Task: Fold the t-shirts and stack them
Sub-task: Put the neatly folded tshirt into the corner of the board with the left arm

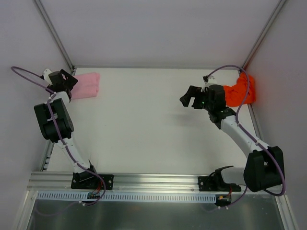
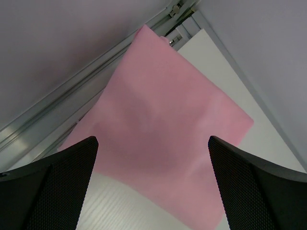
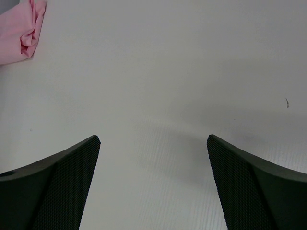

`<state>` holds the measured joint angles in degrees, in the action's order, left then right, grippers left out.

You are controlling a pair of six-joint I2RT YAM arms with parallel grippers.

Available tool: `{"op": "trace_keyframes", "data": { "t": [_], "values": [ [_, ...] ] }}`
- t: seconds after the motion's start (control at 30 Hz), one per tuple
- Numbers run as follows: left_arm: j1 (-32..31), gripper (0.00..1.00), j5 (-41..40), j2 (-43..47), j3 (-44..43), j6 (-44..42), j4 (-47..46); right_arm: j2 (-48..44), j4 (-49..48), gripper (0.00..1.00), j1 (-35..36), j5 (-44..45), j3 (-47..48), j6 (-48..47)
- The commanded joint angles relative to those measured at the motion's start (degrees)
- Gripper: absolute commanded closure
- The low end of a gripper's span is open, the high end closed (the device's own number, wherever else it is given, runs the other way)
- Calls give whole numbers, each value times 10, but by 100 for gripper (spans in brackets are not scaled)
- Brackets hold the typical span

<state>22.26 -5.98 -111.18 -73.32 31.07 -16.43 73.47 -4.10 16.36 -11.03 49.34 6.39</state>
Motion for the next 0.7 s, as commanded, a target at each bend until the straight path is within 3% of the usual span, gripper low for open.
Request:
{"op": "trace_keyframes", "data": {
  "t": [0.0, 0.47, 0.67],
  "values": [
    [11, 1, -3, -35, -38, 31, -32, 16, -21, 3, 1, 2, 44, -17],
    [15, 1, -94, -113, -167, -21, 131, 55, -12, 3, 1, 14, 86, -16],
    [16, 1, -62, -91, -135, -61, 86, 62, -15, 3, 0, 7, 90, -9]
  ]
}}
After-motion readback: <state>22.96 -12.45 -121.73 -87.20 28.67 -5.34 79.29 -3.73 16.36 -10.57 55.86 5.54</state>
